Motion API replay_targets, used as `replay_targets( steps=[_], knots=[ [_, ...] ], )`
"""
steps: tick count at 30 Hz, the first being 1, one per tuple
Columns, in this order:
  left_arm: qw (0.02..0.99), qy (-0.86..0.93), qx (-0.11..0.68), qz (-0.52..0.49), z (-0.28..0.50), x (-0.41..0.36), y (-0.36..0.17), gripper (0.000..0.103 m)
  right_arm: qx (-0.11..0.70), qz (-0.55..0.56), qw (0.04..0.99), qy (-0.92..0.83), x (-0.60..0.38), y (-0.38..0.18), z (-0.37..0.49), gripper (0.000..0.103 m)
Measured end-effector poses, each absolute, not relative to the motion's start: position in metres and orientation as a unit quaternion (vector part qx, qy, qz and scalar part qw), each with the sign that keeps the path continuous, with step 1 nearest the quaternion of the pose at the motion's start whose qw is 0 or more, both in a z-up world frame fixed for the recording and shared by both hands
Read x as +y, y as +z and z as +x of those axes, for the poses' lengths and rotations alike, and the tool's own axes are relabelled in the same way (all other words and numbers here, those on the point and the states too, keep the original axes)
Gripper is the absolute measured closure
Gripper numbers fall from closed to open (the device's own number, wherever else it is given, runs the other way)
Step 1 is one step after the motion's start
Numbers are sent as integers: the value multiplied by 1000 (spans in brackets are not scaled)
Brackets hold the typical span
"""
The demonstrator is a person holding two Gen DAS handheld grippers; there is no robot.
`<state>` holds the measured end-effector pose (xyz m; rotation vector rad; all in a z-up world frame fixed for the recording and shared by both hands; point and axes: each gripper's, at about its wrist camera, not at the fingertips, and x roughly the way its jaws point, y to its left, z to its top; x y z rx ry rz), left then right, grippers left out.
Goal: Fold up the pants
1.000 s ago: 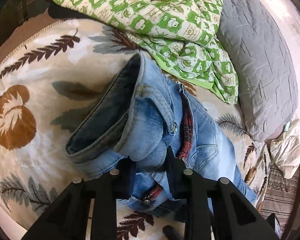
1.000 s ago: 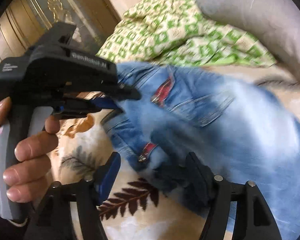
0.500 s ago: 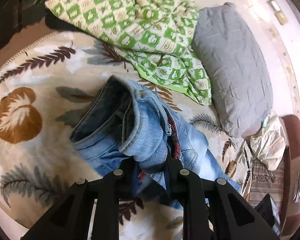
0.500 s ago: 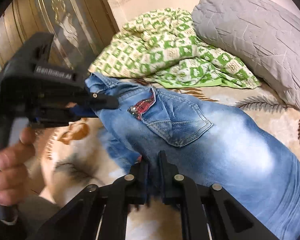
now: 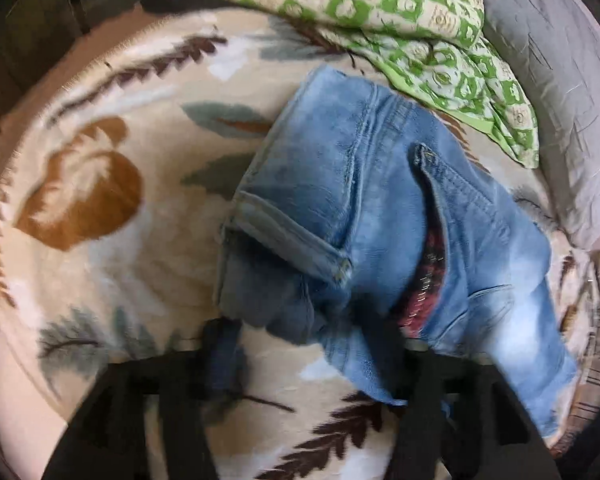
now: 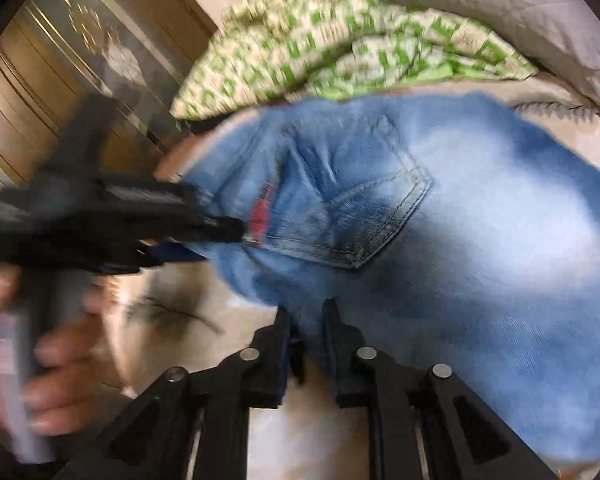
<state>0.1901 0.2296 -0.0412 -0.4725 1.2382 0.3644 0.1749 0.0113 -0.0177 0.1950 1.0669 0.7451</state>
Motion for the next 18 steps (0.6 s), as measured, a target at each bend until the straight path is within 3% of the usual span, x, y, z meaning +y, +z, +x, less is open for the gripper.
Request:
replay_targets(
  steps=[2, 7, 13, 18],
  knots=[
    [791, 163, 549, -213, 180, 224, -30, 39, 483, 106, 793, 356, -8, 1, 159, 13],
    [849, 137, 483, -168, 148, 188, 2, 38, 449, 137, 813, 345, -78, 43, 120, 12],
    [908, 67, 408, -71, 123, 111, 21, 32, 402, 183, 857, 264, -166, 55, 101, 12],
    [913, 18, 406, 16, 116, 44, 13, 32, 393, 224, 871, 192, -217, 56, 98, 13]
  ],
)
